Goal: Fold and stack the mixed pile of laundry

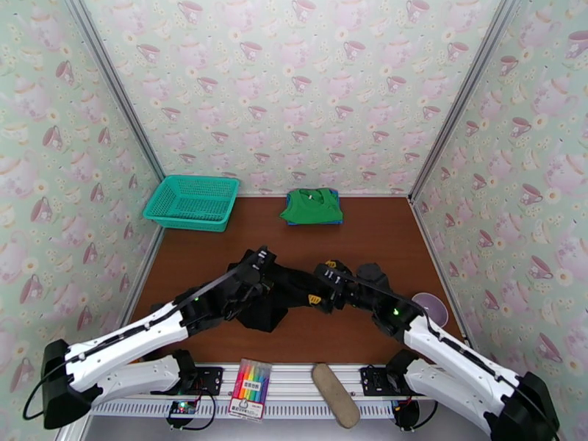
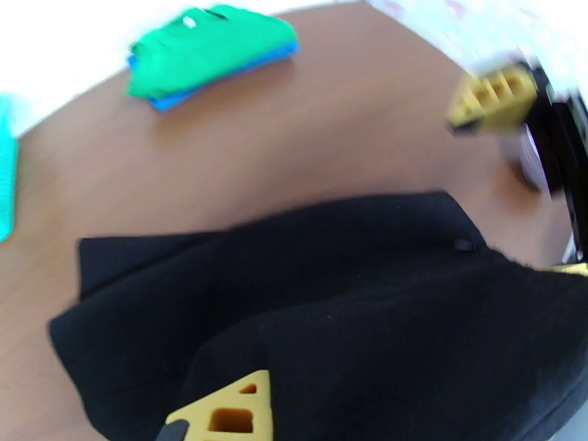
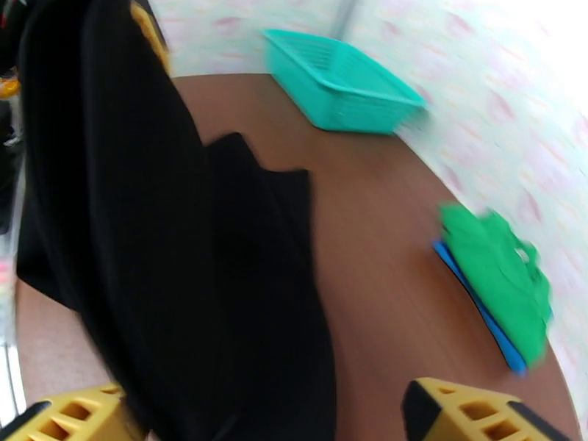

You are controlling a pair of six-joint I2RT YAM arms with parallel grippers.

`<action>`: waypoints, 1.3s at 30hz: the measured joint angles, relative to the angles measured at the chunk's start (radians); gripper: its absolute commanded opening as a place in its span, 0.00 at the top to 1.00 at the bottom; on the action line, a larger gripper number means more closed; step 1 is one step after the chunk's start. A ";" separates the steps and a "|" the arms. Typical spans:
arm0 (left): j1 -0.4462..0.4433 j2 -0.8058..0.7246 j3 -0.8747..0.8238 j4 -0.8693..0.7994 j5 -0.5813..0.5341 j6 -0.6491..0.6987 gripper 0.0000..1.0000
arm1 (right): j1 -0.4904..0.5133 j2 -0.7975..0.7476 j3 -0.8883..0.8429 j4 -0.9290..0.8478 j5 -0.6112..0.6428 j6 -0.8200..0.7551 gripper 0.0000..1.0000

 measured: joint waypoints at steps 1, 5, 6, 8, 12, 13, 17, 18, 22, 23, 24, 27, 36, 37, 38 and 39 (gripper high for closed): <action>-0.003 0.014 0.002 -0.004 0.013 0.003 1.00 | 0.001 0.040 0.051 -0.018 -0.020 -0.020 0.00; -0.011 0.042 0.013 -0.010 0.039 0.018 1.00 | 0.001 0.134 0.192 -0.041 -0.091 -0.070 0.00; -0.013 0.043 0.014 -0.010 0.042 0.020 1.00 | 0.002 0.149 0.215 -0.043 -0.115 -0.071 0.00; -0.014 0.046 0.020 -0.010 0.043 0.021 1.00 | 0.010 0.170 0.244 -0.045 -0.150 -0.071 0.01; -0.014 0.063 0.031 -0.009 0.043 0.021 1.00 | 0.054 0.208 0.260 -0.046 -0.209 -0.069 0.09; -0.014 0.066 0.031 -0.009 0.043 0.022 1.00 | 0.062 0.218 0.260 -0.047 -0.219 -0.068 0.14; -0.016 0.075 0.032 -0.009 0.043 0.028 1.00 | 0.080 0.260 0.267 -0.060 -0.252 -0.059 0.43; -0.016 0.075 0.032 -0.009 0.043 0.028 1.00 | 0.079 0.270 0.271 -0.068 -0.258 -0.058 0.58; -0.023 0.075 0.036 -0.009 0.040 0.028 1.00 | 0.079 0.288 0.297 -0.095 -0.261 -0.054 1.00; -0.027 0.075 0.038 -0.009 0.039 0.028 0.98 | 0.079 0.288 0.306 -0.101 -0.255 -0.052 1.00; -0.030 0.074 0.038 -0.009 0.039 0.027 0.88 | 0.079 0.288 0.318 -0.110 -0.241 -0.055 1.00; -0.032 0.073 0.040 -0.011 0.034 0.013 0.55 | 0.080 0.283 0.358 -0.152 -0.189 -0.074 1.00; -0.040 0.177 0.019 -0.032 -0.147 -0.111 0.47 | 0.047 0.232 0.508 -0.282 -0.065 -0.116 1.00; -0.041 0.193 0.013 -0.032 -0.169 -0.125 0.47 | 0.047 0.229 0.515 -0.285 -0.063 -0.120 1.00; -0.043 0.212 0.006 -0.032 -0.196 -0.143 0.49 | 0.047 0.226 0.522 -0.293 -0.057 -0.123 1.00; -0.045 0.225 0.003 -0.033 -0.220 -0.159 0.50 | 0.047 0.225 0.527 -0.299 -0.055 -0.124 1.00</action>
